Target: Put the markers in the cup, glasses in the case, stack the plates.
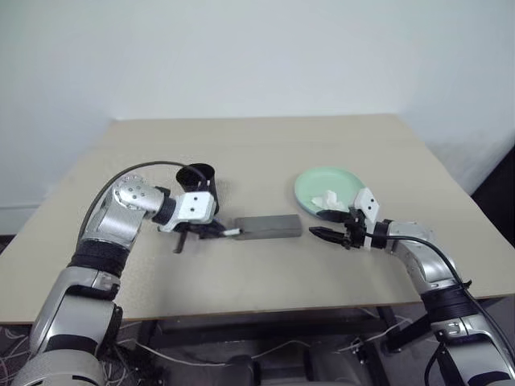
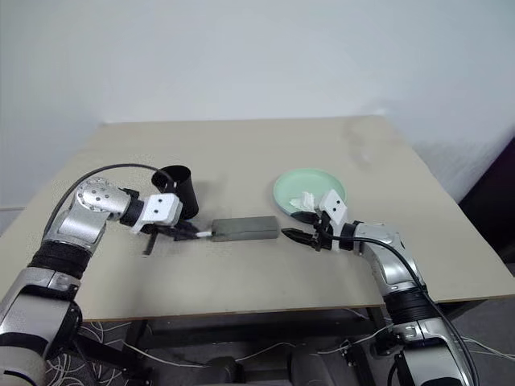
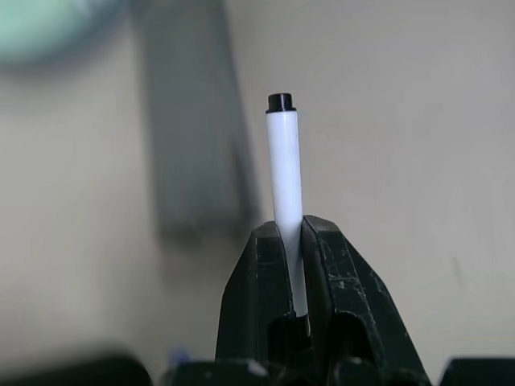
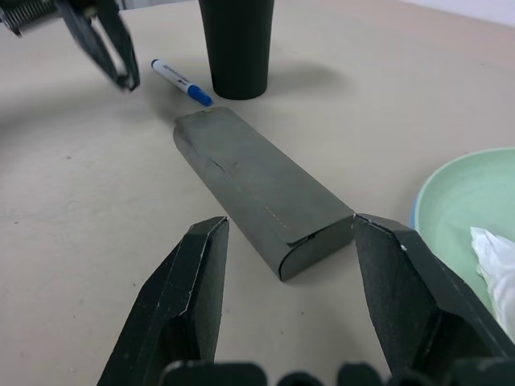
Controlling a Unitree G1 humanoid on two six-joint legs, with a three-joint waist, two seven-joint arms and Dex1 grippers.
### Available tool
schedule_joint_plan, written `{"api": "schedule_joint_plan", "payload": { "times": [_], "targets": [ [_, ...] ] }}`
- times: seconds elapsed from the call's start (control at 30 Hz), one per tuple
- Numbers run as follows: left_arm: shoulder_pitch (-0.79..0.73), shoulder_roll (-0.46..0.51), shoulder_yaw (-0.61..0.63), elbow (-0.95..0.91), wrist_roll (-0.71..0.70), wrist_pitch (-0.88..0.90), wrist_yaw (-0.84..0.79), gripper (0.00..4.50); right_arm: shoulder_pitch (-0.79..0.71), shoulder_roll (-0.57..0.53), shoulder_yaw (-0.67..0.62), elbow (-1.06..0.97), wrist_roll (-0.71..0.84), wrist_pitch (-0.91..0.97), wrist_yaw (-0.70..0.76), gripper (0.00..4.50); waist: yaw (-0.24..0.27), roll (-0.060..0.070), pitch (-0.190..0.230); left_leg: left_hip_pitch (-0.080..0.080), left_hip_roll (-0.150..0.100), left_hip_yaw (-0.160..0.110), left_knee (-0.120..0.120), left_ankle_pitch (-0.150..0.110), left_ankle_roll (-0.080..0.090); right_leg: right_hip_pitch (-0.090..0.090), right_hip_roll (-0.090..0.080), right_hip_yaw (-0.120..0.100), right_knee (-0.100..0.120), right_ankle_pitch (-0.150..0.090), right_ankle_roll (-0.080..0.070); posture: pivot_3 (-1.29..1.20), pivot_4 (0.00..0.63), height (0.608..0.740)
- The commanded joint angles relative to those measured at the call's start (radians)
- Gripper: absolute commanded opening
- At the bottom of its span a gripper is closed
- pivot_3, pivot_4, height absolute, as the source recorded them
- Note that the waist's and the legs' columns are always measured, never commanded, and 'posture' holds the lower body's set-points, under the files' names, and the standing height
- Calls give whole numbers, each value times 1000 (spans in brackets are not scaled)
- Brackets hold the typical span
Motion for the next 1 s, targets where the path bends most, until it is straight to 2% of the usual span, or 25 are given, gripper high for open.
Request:
{"api": "schedule_joint_plan", "payload": {
  "times": [0.03, 0.23, 0.4, 0.73, 1.0],
  "targets": [
    [-23, -16, 109, -40, -80, 43, 111, 53, -22, -4, -21, -42, 6, -8, -10, 2654, 0, 0, 0, 1, 0, 0, 0, 0, 0, 0, 0, 0, 0, 0, 0, 0, 0, 737],
    [-50, -100, 232, -8, -149, 54, 321, 53, -30, -9, -26, -41, 10, -5, -15, 2654, 1, 0, 0, 4, 1, -1, 1, 0, 0, 3, 1, -2, 1, 0, 0, 0, 0, 737],
    [-61, -154, 292, 46, -154, 14, 485, 53, -51, -2, -17, -19, 4, -13, -10, 2654, 0, 0, 0, 3, 1, 0, 2, 0, 0, 3, 1, -1, 1, 0, 0, 0, 0, 737],
    [-119, -202, 327, 260, -101, -144, 738, 53, -69, 5, -10, 1, 1, -20, -3, 2654, 1, 0, 0, 3, 0, -1, 1, 0, 0, 3, 1, -2, 0, 0, 0, 0, 0, 737],
    [-163, -205, 327, 405, -91, -221, 826, 53, -40, 3, -16, -31, 7, -9, -21, 2654, 1, -1, 0, 2, -1, -1, 0, 0, 0, 3, 1, -2, 0, 0, 0, 0, 0, 737]
  ]
}}
